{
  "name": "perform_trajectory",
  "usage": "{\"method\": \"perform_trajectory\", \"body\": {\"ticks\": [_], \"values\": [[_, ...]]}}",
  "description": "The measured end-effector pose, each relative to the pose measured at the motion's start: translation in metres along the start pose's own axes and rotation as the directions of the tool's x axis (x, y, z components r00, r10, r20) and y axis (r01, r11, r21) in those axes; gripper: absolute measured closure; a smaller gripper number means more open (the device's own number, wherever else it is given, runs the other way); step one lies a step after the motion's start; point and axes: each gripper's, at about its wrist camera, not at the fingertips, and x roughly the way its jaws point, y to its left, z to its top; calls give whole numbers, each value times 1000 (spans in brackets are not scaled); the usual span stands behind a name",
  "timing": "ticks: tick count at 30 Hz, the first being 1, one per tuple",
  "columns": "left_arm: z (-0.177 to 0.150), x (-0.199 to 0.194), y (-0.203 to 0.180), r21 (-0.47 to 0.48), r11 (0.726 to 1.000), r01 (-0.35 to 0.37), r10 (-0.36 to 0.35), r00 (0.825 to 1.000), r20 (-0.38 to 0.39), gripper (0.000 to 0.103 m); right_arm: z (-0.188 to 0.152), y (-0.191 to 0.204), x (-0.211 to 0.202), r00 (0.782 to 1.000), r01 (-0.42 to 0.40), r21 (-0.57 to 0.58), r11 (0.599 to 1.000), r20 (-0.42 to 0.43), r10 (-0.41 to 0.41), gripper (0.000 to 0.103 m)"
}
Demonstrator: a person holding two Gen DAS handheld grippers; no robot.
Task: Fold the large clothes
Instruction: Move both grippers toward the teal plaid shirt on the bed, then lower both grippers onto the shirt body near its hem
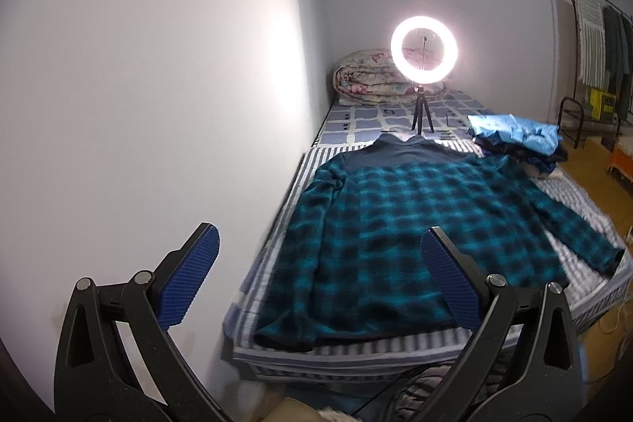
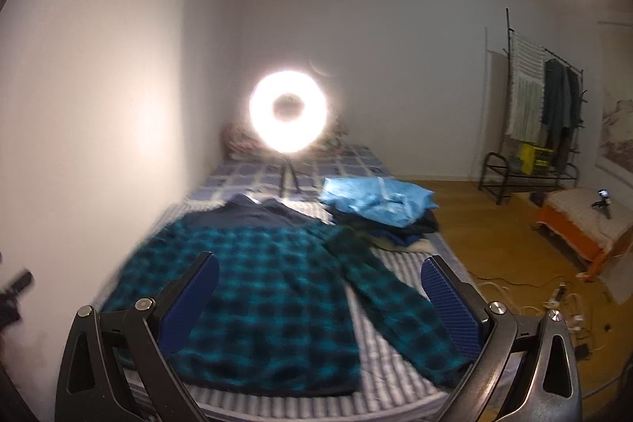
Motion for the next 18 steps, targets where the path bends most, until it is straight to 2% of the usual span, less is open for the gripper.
{"method": "perform_trajectory", "body": {"ticks": [5,9,14,18], "values": [[-23,10,15,-32,999,22,-22,1000,10,3,6,21,-5,995,-85,20,996,56,83,0],[-35,15,26,-5,1000,27,-27,999,17,8,13,40,0,996,-80,33,996,31,79,0],[-55,29,44,-13,997,75,-75,997,-34,25,22,51,12,984,-173,110,979,-20,176,0],[-68,40,55,-7,997,71,-72,994,-77,38,29,68,33,965,-253,85,964,-48,258,1]]}}
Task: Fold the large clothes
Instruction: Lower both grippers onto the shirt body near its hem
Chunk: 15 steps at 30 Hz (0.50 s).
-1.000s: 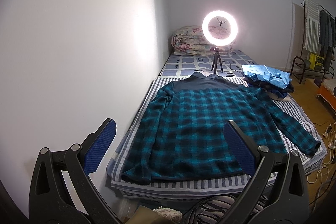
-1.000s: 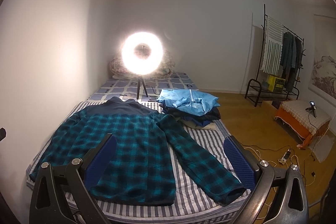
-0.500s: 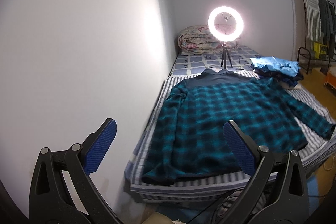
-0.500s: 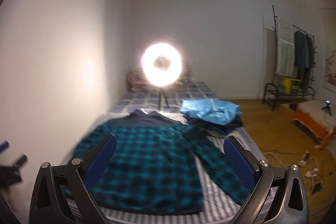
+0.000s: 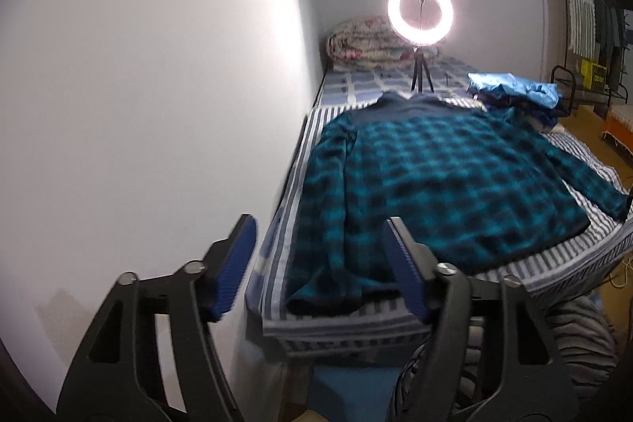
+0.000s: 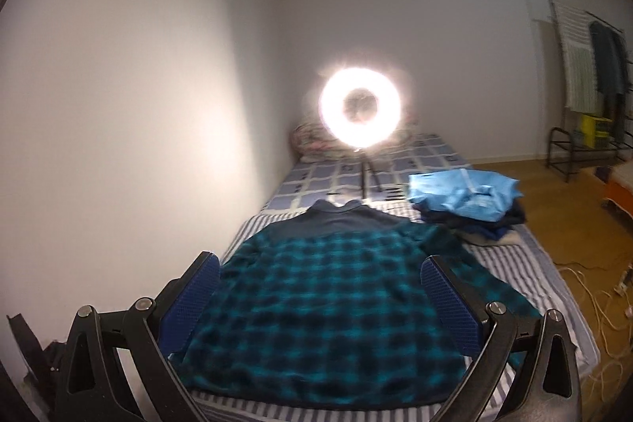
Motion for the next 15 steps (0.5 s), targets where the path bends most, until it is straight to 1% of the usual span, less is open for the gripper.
{"method": "perform_trajectory", "body": {"ticks": [2,3,5,6,7,9,12,13,15], "values": [[-4,5,1,5,1000,-1,1,1000,-7,39,1,3,15,999,-28,-8,1000,-33,28,15],[-6,7,1,16,1000,-6,6,1000,-15,39,2,4,23,998,-46,-14,999,-50,45,18],[-8,7,1,41,999,-20,22,999,-43,40,4,4,39,993,-82,-21,996,-83,80,26],[-9,8,1,45,999,-28,30,998,-51,40,5,3,46,991,-99,-25,995,-94,96,28],[-10,8,3,42,999,-32,34,997,-62,41,7,3,56,986,-126,-30,992,-111,122,31],[-6,13,8,31,998,-49,51,996,-67,44,11,3,73,979,-160,-36,986,-134,154,35],[7,20,12,24,996,-81,82,994,-71,44,19,3,107,955,-252,-42,967,-174,241,43],[13,23,12,27,995,-92,93,993,-67,44,20,2,116,949,-269,-44,962,-182,257,47],[27,30,11,32,994,-105,107,992,-69,44,21,2,142,934,-311,-50,949,-201,295,49]]}}
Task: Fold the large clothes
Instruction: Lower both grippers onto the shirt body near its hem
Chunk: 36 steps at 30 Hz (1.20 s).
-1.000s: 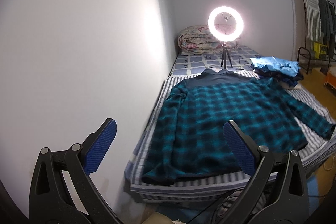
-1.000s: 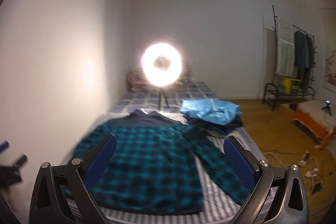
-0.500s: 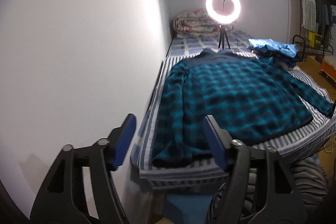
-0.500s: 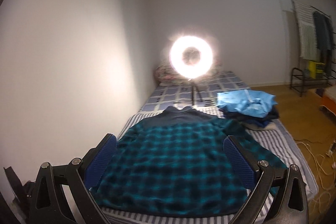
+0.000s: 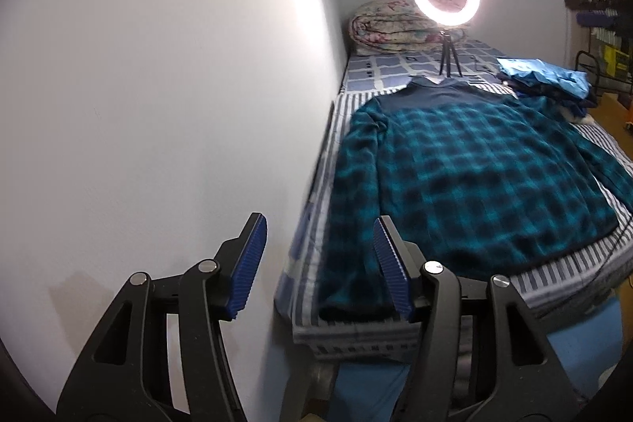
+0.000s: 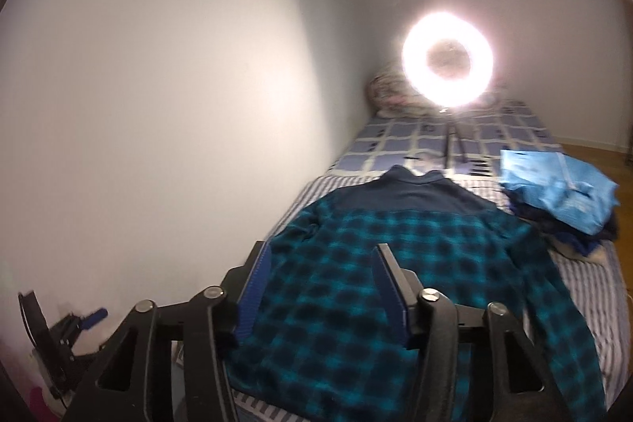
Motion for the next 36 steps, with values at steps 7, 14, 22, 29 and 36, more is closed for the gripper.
{"method": "perform_trajectory", "body": {"ticks": [7,14,22,29,36], "values": [[60,43,-6,20,999,-46,47,999,-22,44,0,-45,72,995,-74,-7,997,-65,73,52],[129,94,-32,64,996,-58,58,998,3,44,-5,-93,128,985,-102,-5,995,-143,100,59],[151,161,-54,-19,999,37,-38,996,-78,44,-13,-124,190,970,-147,84,986,-184,160,58],[77,154,-55,-84,993,86,-98,985,-145,44,-10,-84,247,923,-252,133,959,-265,279,58],[11,149,-68,-79,991,104,-117,976,-186,44,-14,-12,335,835,-314,264,912,-381,398,58]]}}
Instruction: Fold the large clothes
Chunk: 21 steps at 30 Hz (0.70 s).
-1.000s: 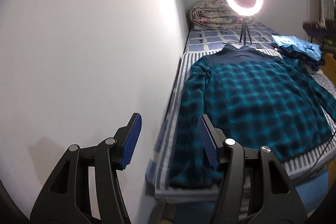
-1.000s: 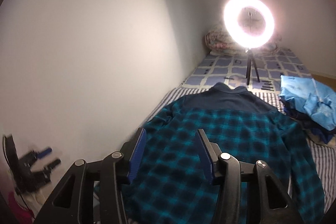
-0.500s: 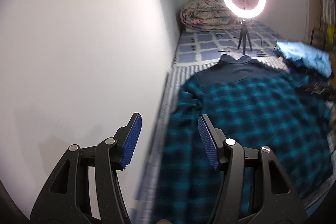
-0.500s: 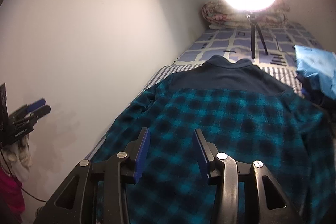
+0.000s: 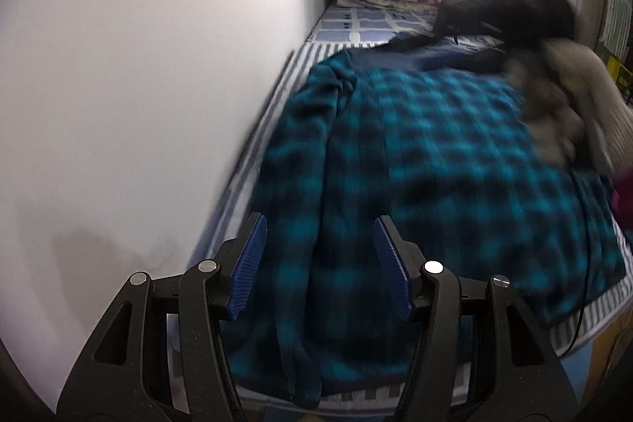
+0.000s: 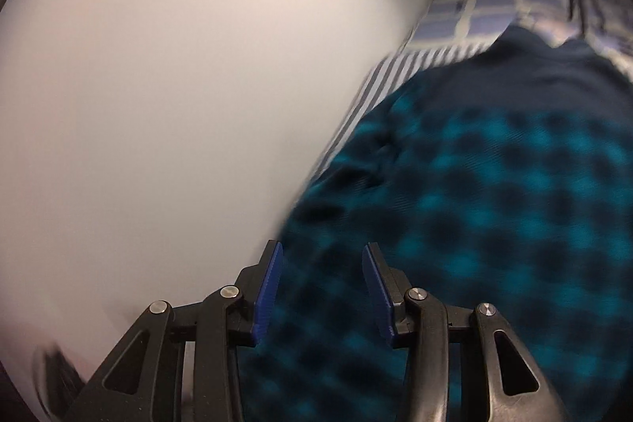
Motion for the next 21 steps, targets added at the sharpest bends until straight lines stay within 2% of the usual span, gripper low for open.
{"method": "perform_trajectory", "body": {"ticks": [3,6,8,10,12,13,16,21], "values": [[-15,-1,6,10,1000,8,-8,1000,13,44,8,15,47,998,-11,36,999,-66,14,58],[-31,8,17,-2,999,35,-35,999,-5,45,14,33,90,991,21,13,1000,-129,-19,58],[-41,18,27,-5,999,40,-40,999,-33,56,16,44,114,985,59,-16,998,-161,-60,58],[-47,25,35,-27,999,39,-41,996,-84,59,16,53,136,975,108,-47,993,-191,-115,58],[-43,16,42,-77,991,108,-112,992,-51,60,16,58,150,965,153,-70,986,-205,-165,58],[-40,11,41,-71,991,115,-117,993,-25,60,15,60,156,959,176,-73,982,-213,-187,58],[-37,-7,32,-11,998,68,-67,997,47,60,14,64,172,942,230,-79,970,-232,-242,58],[-40,-3,43,-64,995,82,-82,997,2,59,15,74,191,903,328,-128,936,-247,-351,56]]}}
